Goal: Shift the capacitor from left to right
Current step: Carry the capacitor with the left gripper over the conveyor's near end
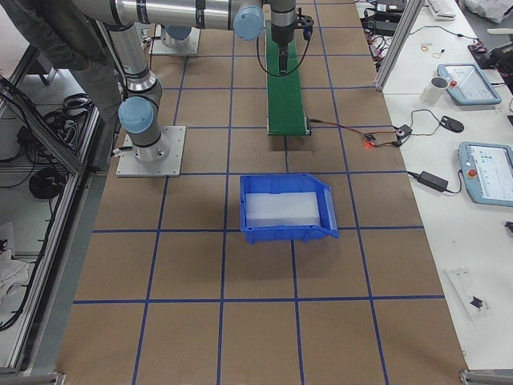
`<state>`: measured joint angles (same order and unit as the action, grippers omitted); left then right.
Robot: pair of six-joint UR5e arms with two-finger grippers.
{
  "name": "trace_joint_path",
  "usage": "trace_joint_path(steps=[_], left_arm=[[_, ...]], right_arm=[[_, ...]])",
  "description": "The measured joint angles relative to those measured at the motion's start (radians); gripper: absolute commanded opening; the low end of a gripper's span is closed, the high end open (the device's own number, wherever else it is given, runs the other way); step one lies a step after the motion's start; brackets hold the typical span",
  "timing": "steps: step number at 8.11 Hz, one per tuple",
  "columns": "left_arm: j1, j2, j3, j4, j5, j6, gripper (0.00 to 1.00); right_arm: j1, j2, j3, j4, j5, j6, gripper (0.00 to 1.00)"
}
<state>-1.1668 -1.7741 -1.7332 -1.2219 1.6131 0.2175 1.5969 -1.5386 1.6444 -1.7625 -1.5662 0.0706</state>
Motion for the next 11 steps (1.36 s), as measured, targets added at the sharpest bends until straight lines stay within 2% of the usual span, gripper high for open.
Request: trace_joint_path(steps=[4,8,11], left_arm=[[-0.216,-0.033,0.0,0.007,-0.008,-0.161,0.34],[-0.287,-0.116,-0.003,0.118,-0.012,-0.195,0.35],[-0.299,-0.14,-0.005,0.139,-0.012,-0.207,0.35]], right_arm=[[0.0,0.0,0.0,0.0,-0.002,0.0,1.0],[0.0,0.0,0.0,0.001,-0.004,-0.001,1.0],[0.0,0.0,0.0,0.002,-0.005,-0.002,1.0]])
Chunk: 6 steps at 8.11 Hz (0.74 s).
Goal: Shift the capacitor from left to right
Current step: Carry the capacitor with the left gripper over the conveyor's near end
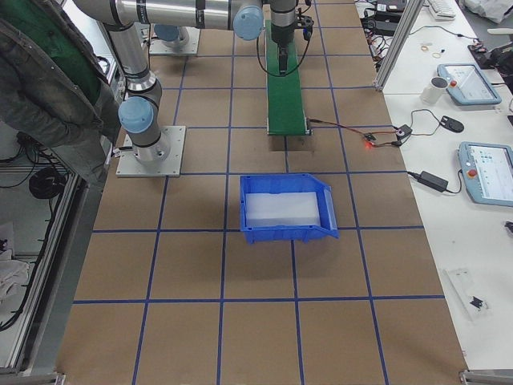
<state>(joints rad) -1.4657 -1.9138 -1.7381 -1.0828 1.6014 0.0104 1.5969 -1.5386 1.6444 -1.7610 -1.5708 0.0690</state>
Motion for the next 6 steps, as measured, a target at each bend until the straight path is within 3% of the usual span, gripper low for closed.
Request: trace_joint_path(steps=[3,6], left_arm=[[-0.003,-0.004,-0.005,0.001,0.0,-0.002,0.36],[-0.011,-0.002,-0.01,-0.003,-0.001,-0.012,0.51]], right_arm=[[0.0,-0.001,0.0,0.0,0.0,0.0,1.0],[0.0,-0.001,0.0,0.0,0.0,0.001,1.0]])
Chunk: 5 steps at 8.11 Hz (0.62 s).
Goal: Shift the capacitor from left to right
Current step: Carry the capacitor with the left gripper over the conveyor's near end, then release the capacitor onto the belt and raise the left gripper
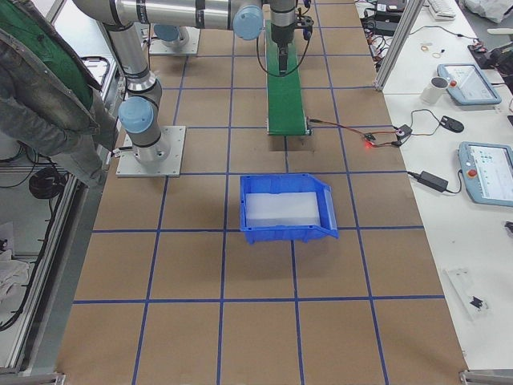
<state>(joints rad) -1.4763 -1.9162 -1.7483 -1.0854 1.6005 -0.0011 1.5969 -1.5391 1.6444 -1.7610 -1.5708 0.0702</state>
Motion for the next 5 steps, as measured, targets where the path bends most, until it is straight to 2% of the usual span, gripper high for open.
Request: trace_joint_path(steps=[1,2,3,5], left_arm=[[0.0,0.0,-0.011,-0.001,0.004,-0.002,0.57],[-0.001,0.002,-0.034,-0.001,0.008,-0.002,0.96],[-0.001,0.004,-0.057,0.0,0.01,-0.003,1.0],[-0.001,0.026,-0.072,-0.029,0.014,-0.002,1.0]], right_arm=[[0.0,0.0,0.0,0.0,0.0,0.0,1.0],[0.0,-0.001,0.0,0.0,0.0,0.0,1.0],[0.0,0.0,0.0,0.0,0.0,0.0,1.0],[0.0,0.0,0.0,0.0,0.0,0.0,1.0]])
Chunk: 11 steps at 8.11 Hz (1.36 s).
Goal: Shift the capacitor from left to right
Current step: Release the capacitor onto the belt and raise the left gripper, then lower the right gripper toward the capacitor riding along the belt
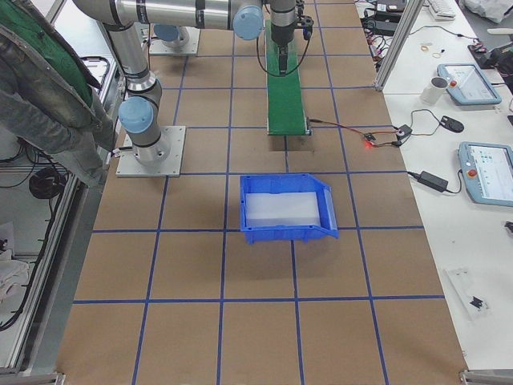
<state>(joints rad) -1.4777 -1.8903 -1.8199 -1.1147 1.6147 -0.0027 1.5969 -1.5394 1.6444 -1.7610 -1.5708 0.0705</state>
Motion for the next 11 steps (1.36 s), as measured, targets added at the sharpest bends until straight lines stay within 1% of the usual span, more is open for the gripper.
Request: trace_joint_path(steps=[1,2,4,5,6,7,9,11], left_arm=[[0.001,0.028,0.014,-0.072,0.001,0.001,1.0],[0.005,0.059,0.063,-0.157,0.001,0.001,1.0],[0.01,0.102,0.226,-0.343,-0.002,0.004,1.0],[0.013,0.11,0.305,-0.387,-0.002,0.009,1.0],[0.015,0.116,0.359,-0.405,-0.001,0.014,1.0],[0.016,0.124,0.392,-0.41,0.001,0.016,1.0],[0.017,0.152,0.418,-0.409,0.03,0.019,1.0],[0.016,0.185,0.422,-0.408,0.055,0.018,1.0]], right_arm=[[0.0,0.0,0.0,0.0,0.0,0.0,1.0],[0.0,0.0,0.0,0.0,0.0,0.0,1.0],[0.0,0.0,0.0,0.0,0.0,0.0,1.0],[0.0,0.0,0.0,0.0,0.0,0.0,1.0],[0.0,0.001,0.0,0.0,0.0,0.0,1.0],[-0.001,0.001,0.0,-0.001,0.001,-0.003,1.0],[-0.003,0.004,0.002,-0.002,0.003,-0.011,1.0],[-0.006,0.008,0.005,-0.003,0.004,-0.03,1.0]])
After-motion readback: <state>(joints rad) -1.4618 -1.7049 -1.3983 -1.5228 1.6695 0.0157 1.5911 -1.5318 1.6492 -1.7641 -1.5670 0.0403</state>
